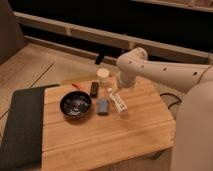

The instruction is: Place the bottle in the ceramic bowl

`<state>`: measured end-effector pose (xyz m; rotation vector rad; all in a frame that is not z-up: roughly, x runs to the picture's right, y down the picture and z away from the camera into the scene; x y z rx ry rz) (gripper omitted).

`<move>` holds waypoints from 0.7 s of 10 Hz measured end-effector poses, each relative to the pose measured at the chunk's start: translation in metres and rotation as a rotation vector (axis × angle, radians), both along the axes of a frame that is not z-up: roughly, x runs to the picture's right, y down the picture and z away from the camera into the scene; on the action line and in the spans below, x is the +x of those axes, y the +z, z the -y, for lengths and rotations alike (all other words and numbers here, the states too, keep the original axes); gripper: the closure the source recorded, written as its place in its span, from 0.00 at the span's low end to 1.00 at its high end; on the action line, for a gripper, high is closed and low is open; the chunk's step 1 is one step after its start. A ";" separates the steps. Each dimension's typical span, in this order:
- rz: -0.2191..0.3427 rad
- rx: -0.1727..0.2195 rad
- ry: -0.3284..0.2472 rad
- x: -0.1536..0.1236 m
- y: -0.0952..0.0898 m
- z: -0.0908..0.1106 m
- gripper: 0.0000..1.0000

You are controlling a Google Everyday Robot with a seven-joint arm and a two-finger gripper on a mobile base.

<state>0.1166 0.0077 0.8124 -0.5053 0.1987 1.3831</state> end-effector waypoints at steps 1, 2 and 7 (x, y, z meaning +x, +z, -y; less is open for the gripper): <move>0.023 0.008 0.020 0.005 0.004 0.002 0.35; 0.033 0.013 0.027 0.007 0.005 0.004 0.35; -0.002 -0.018 -0.029 0.012 0.040 -0.013 0.35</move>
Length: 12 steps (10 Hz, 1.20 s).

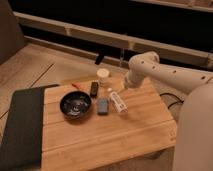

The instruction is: Place the bottle in the ceramic bowl

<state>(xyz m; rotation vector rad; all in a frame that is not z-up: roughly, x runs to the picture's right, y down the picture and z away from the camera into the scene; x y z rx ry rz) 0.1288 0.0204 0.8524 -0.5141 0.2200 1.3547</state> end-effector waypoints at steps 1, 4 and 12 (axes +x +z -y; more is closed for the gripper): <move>0.000 -0.003 -0.015 -0.002 0.010 -0.002 0.35; 0.051 -0.015 -0.076 -0.022 0.037 -0.003 0.35; 0.075 -0.190 -0.091 -0.023 0.087 -0.058 0.41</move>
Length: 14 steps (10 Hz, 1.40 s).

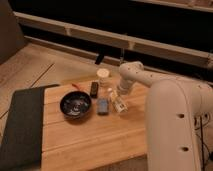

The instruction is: Place the bottle in the ceramic bowl

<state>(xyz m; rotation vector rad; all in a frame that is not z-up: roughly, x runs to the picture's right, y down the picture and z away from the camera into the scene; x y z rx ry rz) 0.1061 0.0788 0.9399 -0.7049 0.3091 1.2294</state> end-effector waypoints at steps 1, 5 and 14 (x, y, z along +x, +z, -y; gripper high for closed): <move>-0.009 -0.012 -0.002 0.004 0.003 -0.003 0.51; 0.001 0.012 0.011 0.001 0.004 0.012 0.94; 0.150 0.194 -0.145 -0.093 -0.093 0.078 1.00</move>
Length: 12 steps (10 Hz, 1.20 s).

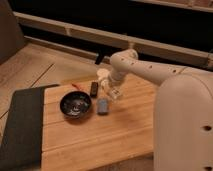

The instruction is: Place the bottle in the ceramic bowl

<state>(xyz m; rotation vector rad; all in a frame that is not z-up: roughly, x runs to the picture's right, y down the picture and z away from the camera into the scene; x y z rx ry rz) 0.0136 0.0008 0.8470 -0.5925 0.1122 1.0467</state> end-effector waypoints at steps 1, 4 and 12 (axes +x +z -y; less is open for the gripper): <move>0.028 0.003 -0.058 -0.024 0.002 0.003 1.00; 0.100 -0.044 -0.150 -0.075 0.023 -0.010 1.00; 0.312 -0.177 -0.406 -0.206 0.044 -0.070 1.00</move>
